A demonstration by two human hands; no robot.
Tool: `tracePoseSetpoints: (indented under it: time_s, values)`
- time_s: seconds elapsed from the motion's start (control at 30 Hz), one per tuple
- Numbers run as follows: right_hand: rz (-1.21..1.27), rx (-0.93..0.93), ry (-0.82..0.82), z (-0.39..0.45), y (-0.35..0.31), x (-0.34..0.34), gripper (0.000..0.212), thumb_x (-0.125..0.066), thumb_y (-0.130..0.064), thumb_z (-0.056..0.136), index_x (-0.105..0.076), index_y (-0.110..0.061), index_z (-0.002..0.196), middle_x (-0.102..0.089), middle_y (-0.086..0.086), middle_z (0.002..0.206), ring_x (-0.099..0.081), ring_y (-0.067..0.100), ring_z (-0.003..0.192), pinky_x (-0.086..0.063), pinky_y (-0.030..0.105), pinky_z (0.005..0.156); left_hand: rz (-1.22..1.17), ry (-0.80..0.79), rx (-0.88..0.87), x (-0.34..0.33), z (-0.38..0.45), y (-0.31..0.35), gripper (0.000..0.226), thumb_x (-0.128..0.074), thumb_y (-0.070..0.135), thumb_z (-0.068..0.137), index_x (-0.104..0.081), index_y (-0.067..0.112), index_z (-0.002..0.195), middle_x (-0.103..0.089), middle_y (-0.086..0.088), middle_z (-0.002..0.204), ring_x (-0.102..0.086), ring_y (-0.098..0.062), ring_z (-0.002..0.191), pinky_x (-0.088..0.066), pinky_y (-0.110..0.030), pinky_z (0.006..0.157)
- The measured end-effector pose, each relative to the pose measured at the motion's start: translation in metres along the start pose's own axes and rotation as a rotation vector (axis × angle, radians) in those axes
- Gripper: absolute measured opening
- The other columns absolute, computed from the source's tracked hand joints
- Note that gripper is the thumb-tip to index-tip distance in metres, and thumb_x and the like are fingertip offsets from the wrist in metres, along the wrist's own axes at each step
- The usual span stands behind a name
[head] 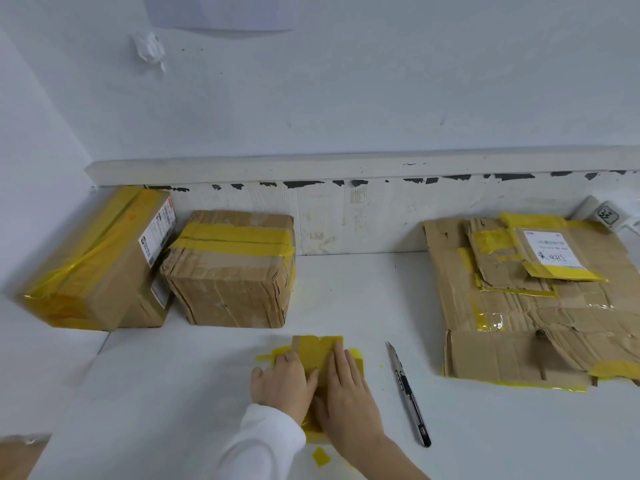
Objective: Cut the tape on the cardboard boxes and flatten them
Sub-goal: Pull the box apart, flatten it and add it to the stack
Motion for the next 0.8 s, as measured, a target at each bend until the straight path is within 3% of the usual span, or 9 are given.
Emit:
tracePoseSetpoints:
  time_s: [0.03, 0.13, 0.33, 0.47, 0.63, 0.7, 0.8]
  values:
    - [-0.028, -0.027, 0.037, 0.001, -0.003, 0.003, 0.079, -0.048, -0.046, 0.091, -0.021, 0.005, 0.145, -0.011, 0.018, 0.156, -0.018, 0.024, 0.144, -0.019, 0.028, 0.116, 0.016, -0.001, 0.000, 0.000, 0.001, 0.002, 0.047, -0.030, 0.051, 0.097, -0.044, 0.015, 0.123, -0.057, 0.002, 0.121, -0.059, -0.018, 0.106, -0.033, -0.033, 0.088]
    - [-0.011, -0.063, -0.128, 0.001, -0.004, -0.009, 0.068, -0.023, -0.039, 0.099, 0.006, -0.001, 0.148, 0.017, 0.008, 0.156, 0.010, 0.024, 0.146, 0.003, 0.031, 0.118, 0.111, 0.003, -0.016, 0.001, 0.003, 0.010, 0.043, -0.030, 0.039, 0.099, -0.048, 0.008, 0.123, -0.059, -0.003, 0.118, -0.058, -0.020, 0.107, -0.033, -0.033, 0.091]
    - [-0.008, -0.069, -0.226, 0.001, -0.002, -0.011, 0.075, -0.020, -0.049, 0.098, 0.011, -0.003, 0.148, 0.023, 0.010, 0.155, 0.018, 0.023, 0.144, 0.006, 0.030, 0.117, 0.167, -0.103, -0.047, 0.004, 0.003, 0.012, 0.033, -0.030, 0.001, 0.092, -0.044, -0.003, 0.122, -0.059, -0.010, 0.116, -0.059, -0.027, 0.106, -0.034, -0.032, 0.076]
    - [0.062, -0.080, -0.296, 0.005, -0.004, -0.007, 0.089, -0.023, -0.063, 0.092, 0.009, -0.002, 0.149, 0.024, 0.011, 0.155, 0.019, 0.023, 0.144, 0.001, 0.031, 0.118, -0.189, -0.142, 0.038, 0.010, 0.000, -0.007, 0.012, -0.033, 0.011, 0.096, -0.043, 0.012, 0.102, -0.061, -0.004, 0.092, -0.062, -0.027, 0.097, -0.036, -0.029, 0.069]
    - [0.015, -0.107, -0.285, 0.007, -0.010, 0.000, 0.088, -0.023, -0.066, 0.091, 0.004, -0.006, 0.150, 0.014, 0.015, 0.157, 0.008, 0.028, 0.146, -0.009, 0.042, 0.117, -0.640, -0.181, 0.185, 0.003, -0.001, -0.033, 0.019, -0.030, 0.017, 0.100, -0.044, 0.005, 0.107, -0.058, -0.020, 0.112, -0.056, -0.032, 0.104, -0.041, -0.032, 0.080]
    - [-0.120, -0.153, -0.232, 0.009, -0.016, 0.001, 0.081, -0.028, -0.056, 0.096, 0.006, -0.006, 0.149, 0.006, 0.018, 0.157, -0.004, 0.030, 0.145, -0.017, 0.046, 0.113, -0.724, -0.124, 0.251, -0.003, -0.007, -0.035, 0.028, -0.031, 0.017, 0.099, -0.039, 0.008, 0.124, -0.059, -0.019, 0.109, -0.056, -0.032, 0.100, -0.040, -0.032, 0.078]
    - [-0.263, -0.169, -0.216, 0.013, -0.032, 0.002, 0.063, -0.028, -0.019, 0.102, 0.012, -0.006, 0.148, 0.000, 0.035, 0.151, -0.019, 0.043, 0.136, -0.032, 0.045, 0.102, -0.577, -0.044, 0.233, -0.016, -0.013, -0.035, 0.055, -0.029, 0.022, 0.099, -0.003, 0.026, 0.148, -0.061, -0.005, 0.105, -0.059, -0.025, 0.091, -0.042, -0.032, 0.078]
Point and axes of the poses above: each hand's wrist, its own z-axis towards the middle knuckle, its own x-axis out of the back of the hand, y = z × x, the point moved 3 cm from there along z, towards the middle knuckle
